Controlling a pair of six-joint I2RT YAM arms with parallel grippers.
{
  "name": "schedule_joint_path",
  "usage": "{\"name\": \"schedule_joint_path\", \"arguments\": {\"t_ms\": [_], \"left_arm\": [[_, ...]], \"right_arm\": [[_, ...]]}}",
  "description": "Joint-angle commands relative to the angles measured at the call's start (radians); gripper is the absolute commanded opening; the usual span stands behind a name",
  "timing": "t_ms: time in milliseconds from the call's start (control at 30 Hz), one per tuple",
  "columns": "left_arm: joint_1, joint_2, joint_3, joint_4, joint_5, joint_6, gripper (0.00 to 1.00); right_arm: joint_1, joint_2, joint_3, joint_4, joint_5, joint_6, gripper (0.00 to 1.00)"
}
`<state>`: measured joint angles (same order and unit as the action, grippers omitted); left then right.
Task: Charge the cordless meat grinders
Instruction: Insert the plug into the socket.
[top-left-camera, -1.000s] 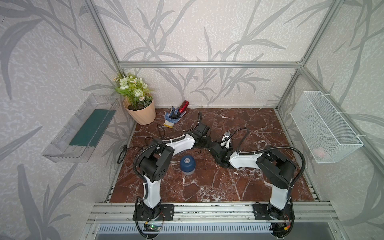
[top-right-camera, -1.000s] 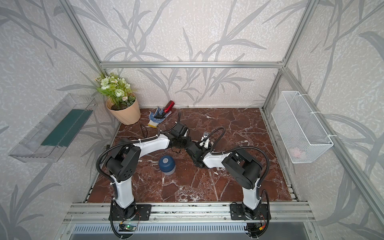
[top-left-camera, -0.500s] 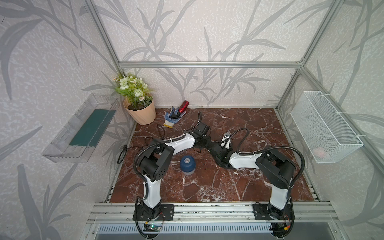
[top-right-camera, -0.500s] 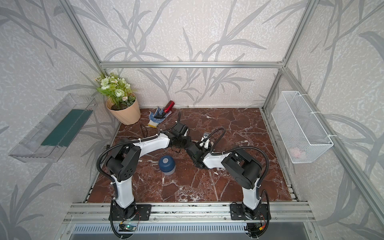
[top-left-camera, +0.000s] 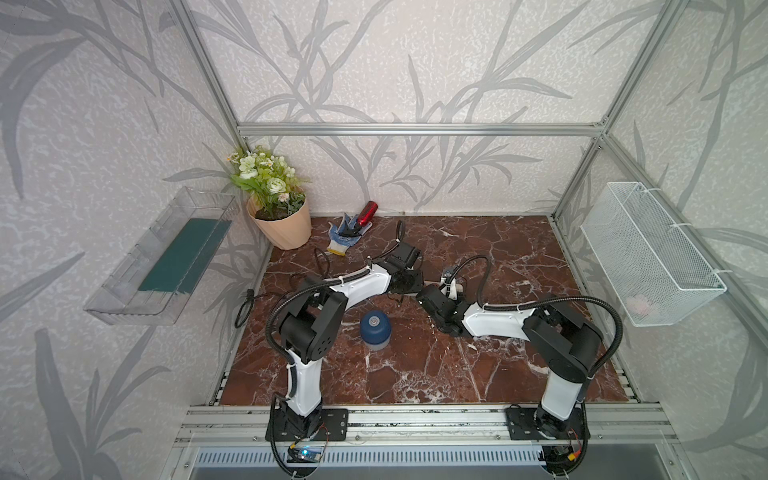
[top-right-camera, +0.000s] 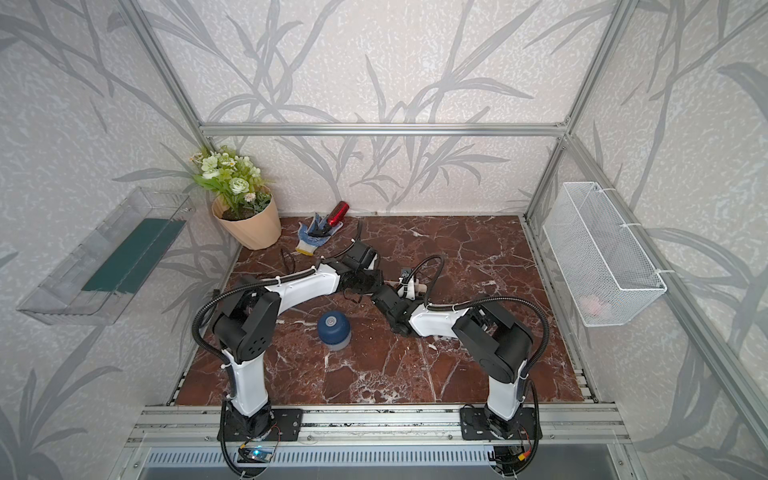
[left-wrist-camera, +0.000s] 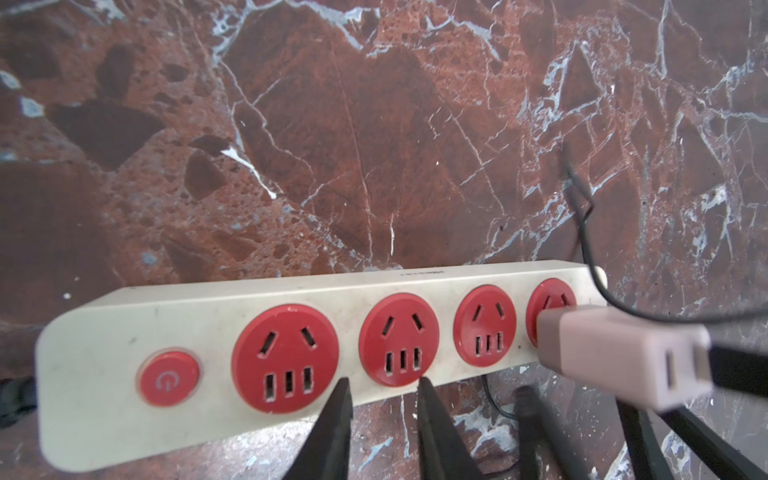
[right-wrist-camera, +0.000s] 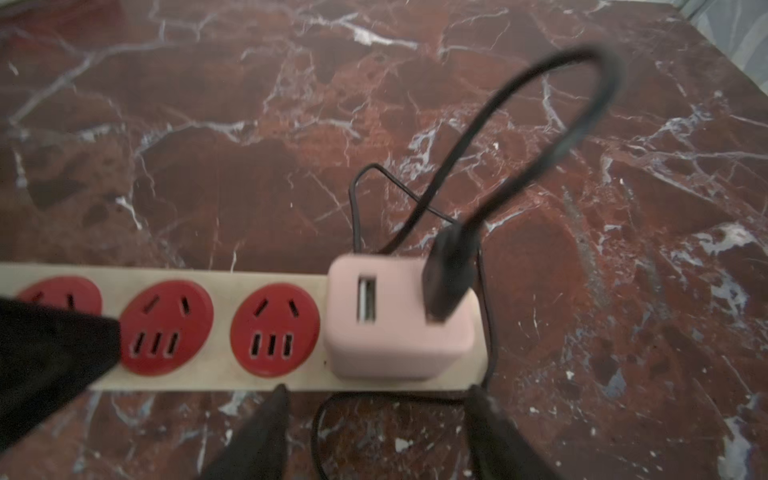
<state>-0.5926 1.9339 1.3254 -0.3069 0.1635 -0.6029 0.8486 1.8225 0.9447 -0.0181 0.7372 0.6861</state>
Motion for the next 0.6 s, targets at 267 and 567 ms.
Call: {"name": "schedule_joint_path", "arguments": {"t_ms": [267,567], "left_arm": [[-0.003,-0.066,0.029,-0.061,-0.009,0.019,0.30],[-0.144,-0.150,0.008,-0.238,-0.104,0.150,0.33]], "right_arm": [[-0.079,-0.335,-0.021,-0.091,-0.098,-0.155,0.99],[-0.199,-0.561,-0.048,-0.268,-0.192,-0.184,0.99]]}}
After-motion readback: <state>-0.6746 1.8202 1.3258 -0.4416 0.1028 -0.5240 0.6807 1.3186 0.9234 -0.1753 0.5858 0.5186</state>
